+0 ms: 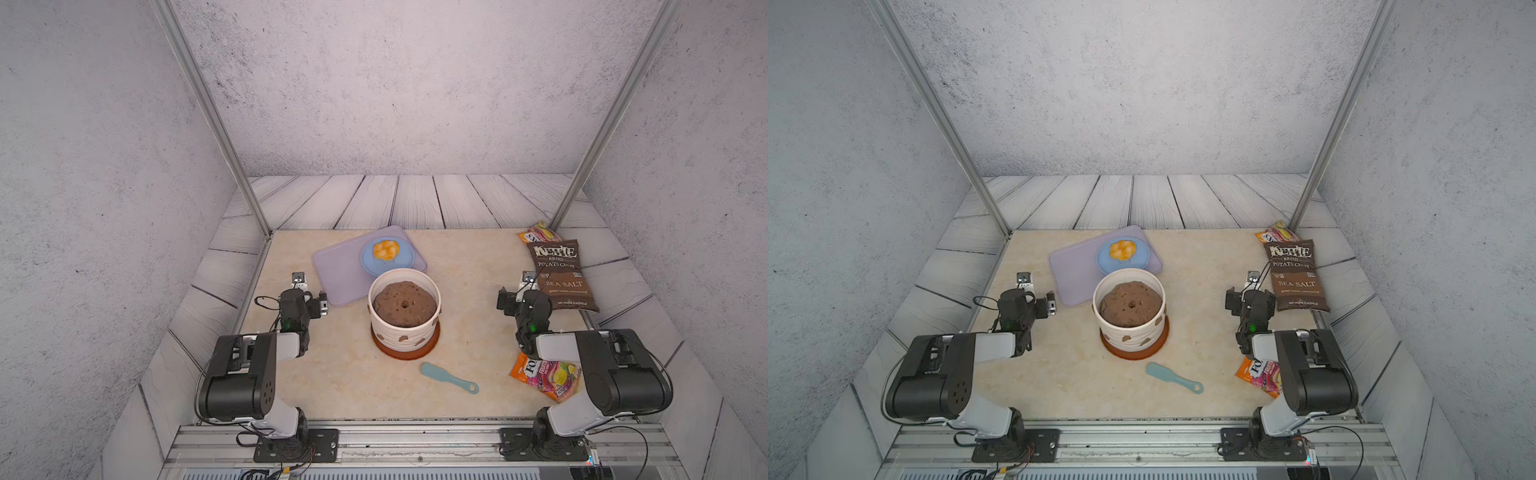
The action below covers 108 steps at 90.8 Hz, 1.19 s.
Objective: Scrub the dried mud off the ceramic pot
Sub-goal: Pick up the brush from the center of the board.
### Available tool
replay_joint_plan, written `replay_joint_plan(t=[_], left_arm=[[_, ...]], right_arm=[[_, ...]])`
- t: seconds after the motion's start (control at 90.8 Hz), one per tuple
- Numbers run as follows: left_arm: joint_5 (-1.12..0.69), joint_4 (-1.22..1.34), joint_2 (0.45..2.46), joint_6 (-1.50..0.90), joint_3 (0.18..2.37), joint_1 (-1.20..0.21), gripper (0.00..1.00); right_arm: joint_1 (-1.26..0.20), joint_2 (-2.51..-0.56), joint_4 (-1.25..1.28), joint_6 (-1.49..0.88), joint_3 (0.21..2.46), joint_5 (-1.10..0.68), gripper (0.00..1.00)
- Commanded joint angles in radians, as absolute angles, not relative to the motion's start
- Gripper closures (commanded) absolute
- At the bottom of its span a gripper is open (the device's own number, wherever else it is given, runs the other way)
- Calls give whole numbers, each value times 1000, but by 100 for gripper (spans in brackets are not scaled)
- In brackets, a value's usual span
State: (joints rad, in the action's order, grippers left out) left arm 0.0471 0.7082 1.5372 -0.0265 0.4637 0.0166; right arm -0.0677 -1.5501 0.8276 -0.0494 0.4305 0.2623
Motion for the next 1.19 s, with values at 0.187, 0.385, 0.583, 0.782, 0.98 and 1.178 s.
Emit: replay_joint_plan(t=[0.187, 0.385, 0.583, 0.782, 0.98, 1.178], left_arm=[[39, 737, 1525, -32, 470, 17, 2], [60, 699, 1506, -44, 483, 17, 2], [104, 694, 1496, -65, 485, 16, 2], [93, 473, 1309, -64, 528, 17, 2], [69, 9, 1080, -249, 677, 17, 2], [-99, -327, 937, -353, 791, -7, 2]], right_arm=[[-65, -1562, 845, -57, 422, 255, 1], [-63, -1538, 809, -61, 438, 271, 1], [-64, -1535, 815, -50, 434, 256, 1], [-64, -1352, 621, -19, 465, 149, 1], [-65, -1156, 198, 11, 598, -143, 1], [-69, -1056, -171, 98, 752, -405, 1]])
